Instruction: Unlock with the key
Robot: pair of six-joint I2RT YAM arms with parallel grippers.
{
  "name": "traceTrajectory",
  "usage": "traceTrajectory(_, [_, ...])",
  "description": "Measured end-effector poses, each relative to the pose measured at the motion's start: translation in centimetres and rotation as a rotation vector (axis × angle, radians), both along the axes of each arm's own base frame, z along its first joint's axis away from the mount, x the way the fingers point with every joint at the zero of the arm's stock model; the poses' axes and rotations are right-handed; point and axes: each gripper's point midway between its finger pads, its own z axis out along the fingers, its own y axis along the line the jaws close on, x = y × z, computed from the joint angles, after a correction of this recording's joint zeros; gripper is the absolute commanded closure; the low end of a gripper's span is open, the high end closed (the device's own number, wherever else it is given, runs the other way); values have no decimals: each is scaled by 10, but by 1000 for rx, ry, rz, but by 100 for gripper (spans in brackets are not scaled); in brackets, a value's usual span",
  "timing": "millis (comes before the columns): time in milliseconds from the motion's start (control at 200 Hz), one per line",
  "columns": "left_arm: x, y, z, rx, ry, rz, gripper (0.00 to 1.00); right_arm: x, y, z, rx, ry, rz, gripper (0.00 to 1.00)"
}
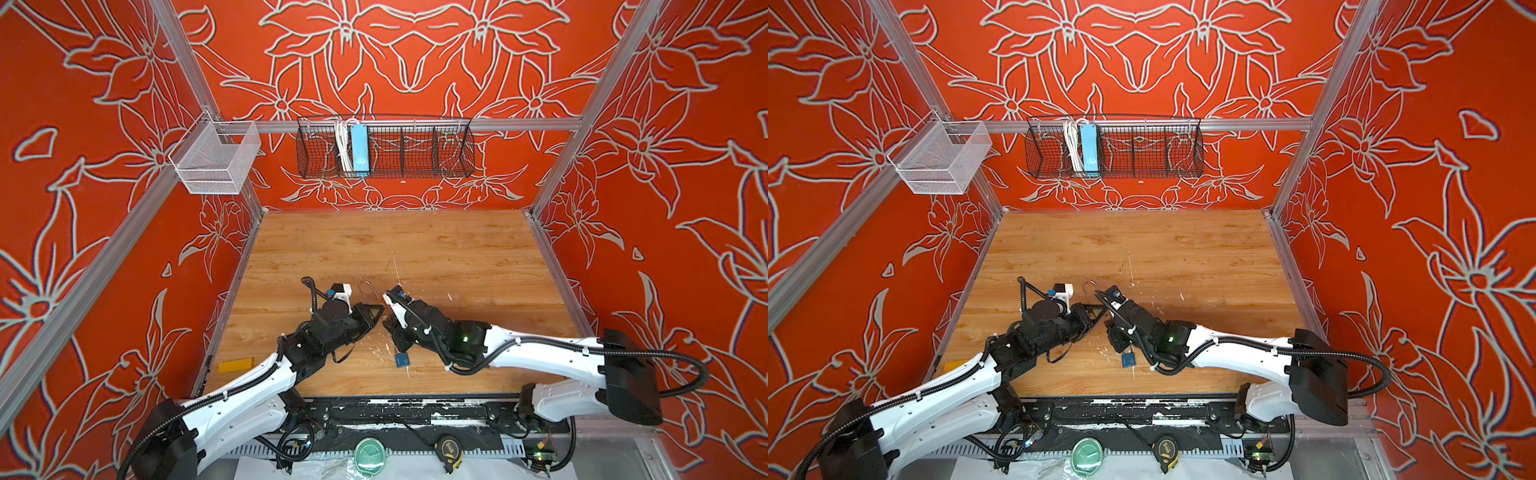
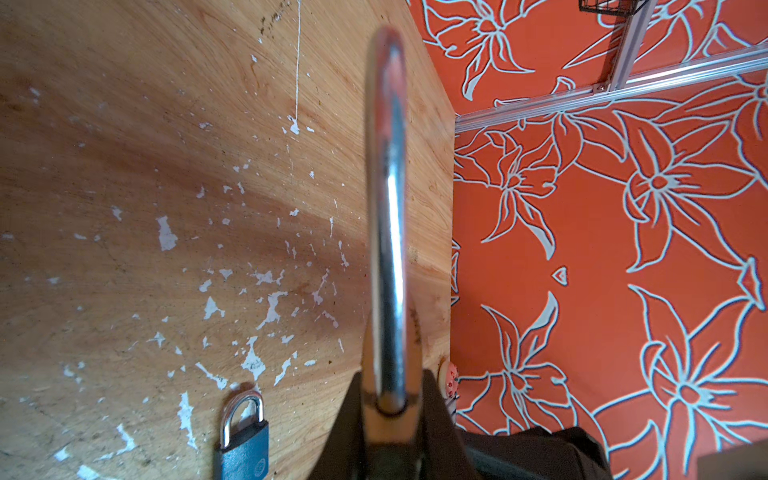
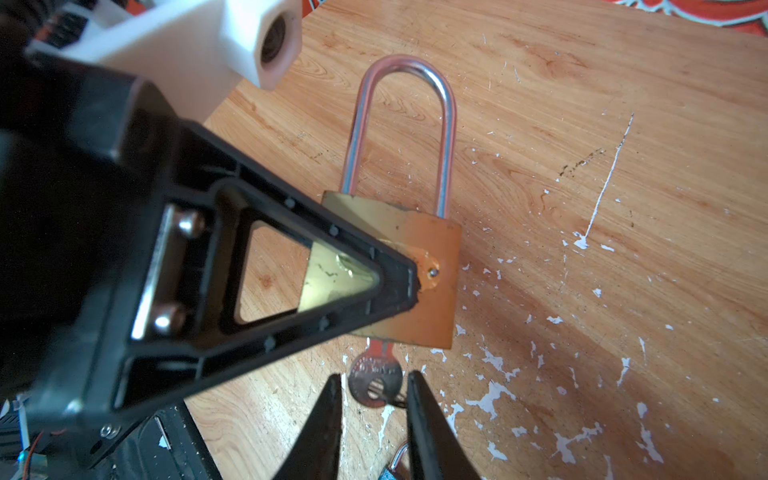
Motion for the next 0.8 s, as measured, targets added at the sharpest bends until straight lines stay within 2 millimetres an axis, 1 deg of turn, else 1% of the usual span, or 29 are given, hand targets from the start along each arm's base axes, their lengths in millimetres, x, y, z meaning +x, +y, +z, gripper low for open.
traceTrajectory(150, [0, 0, 0, 0, 0, 0, 100, 2, 3, 3, -1, -1, -2, 69])
traceTrajectory(185, [0, 0, 0, 0, 0, 0, 100, 2, 3, 2, -4, -2, -4, 67])
traceTrajectory(365, [0, 0, -1, 2, 3, 0, 100, 3, -1, -3, -33, 3, -13, 67])
traceTrajectory(470, [1, -1, -4, 8, 10, 0, 100, 4, 1, -6, -46, 7, -15, 69])
traceTrajectory(600, [1, -1, -6, 12, 15, -1, 100, 4, -1, -8, -57, 8, -19, 69])
traceTrajectory(796, [2, -2, -3, 5, 6, 0, 100, 5, 1, -11, -74, 13, -19, 69])
